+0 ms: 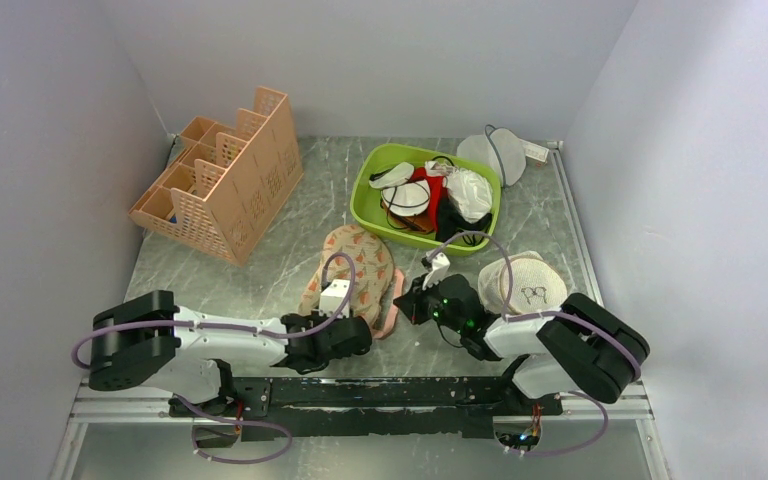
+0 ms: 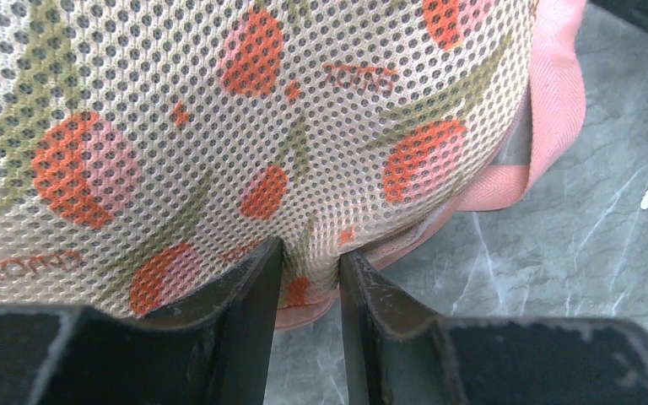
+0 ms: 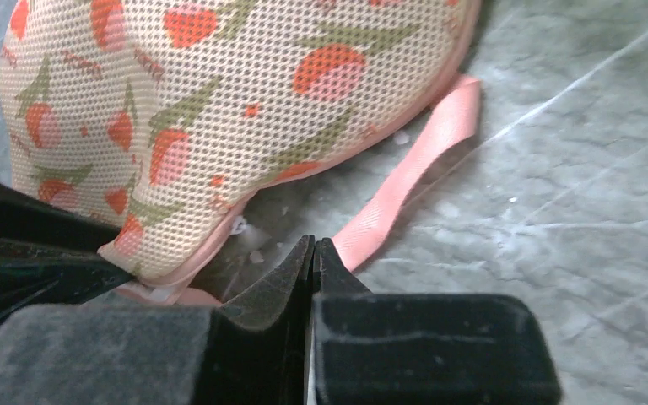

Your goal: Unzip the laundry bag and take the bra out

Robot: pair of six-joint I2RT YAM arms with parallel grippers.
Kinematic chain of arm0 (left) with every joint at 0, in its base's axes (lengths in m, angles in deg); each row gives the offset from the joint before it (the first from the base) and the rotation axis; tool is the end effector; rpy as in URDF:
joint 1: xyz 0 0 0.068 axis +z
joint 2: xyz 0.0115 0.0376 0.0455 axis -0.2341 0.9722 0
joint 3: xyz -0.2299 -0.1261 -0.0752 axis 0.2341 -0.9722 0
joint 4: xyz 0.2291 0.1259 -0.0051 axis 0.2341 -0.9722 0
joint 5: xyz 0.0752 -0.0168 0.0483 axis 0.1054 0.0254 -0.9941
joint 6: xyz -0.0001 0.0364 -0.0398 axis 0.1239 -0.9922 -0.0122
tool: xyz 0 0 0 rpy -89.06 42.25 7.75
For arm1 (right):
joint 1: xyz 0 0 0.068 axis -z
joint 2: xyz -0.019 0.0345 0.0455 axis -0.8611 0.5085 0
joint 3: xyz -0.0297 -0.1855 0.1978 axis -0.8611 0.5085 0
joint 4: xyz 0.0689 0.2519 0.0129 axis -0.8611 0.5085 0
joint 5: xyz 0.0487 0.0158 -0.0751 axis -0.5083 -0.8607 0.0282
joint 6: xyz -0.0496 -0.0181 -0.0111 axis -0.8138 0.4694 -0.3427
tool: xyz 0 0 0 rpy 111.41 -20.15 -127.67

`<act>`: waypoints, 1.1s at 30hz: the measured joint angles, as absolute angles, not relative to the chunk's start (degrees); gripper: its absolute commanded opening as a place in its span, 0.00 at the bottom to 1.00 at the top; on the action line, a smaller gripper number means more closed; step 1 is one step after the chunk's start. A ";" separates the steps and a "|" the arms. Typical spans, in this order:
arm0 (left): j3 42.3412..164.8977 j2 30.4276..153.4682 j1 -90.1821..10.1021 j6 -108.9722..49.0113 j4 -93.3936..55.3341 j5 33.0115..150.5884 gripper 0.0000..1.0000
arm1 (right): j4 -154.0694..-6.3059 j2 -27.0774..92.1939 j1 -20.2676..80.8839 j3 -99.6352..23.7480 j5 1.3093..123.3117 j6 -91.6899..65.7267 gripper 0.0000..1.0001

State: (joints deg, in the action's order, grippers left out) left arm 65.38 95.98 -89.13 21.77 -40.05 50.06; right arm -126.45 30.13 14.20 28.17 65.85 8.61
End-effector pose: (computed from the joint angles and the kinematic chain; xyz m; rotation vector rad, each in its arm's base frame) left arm 0.0764 -0.2187 0.1466 0.0947 2.4376 -0.2604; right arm 0.1475 0.1523 0.1211 -0.3551 2.0637 0.8831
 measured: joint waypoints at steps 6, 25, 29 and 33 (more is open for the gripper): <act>66.08 94.71 -89.13 22.29 -43.77 50.04 0.53 | -125.88 29.10 15.89 27.52 60.76 7.08 0.00; 76.36 83.13 -89.13 11.89 -53.16 52.29 0.77 | -126.13 22.48 15.25 30.10 56.63 7.38 0.49; 80.11 90.10 -89.13 8.44 -51.44 50.98 0.73 | -125.64 22.22 16.30 30.10 58.42 8.50 0.54; 84.07 99.83 -89.13 7.00 -51.96 47.66 0.72 | -125.34 21.32 16.67 30.07 58.86 9.66 0.54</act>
State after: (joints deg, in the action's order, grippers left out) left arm 84.07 99.83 -89.13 7.00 -51.96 47.66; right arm -125.34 21.32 16.67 30.07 58.86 9.66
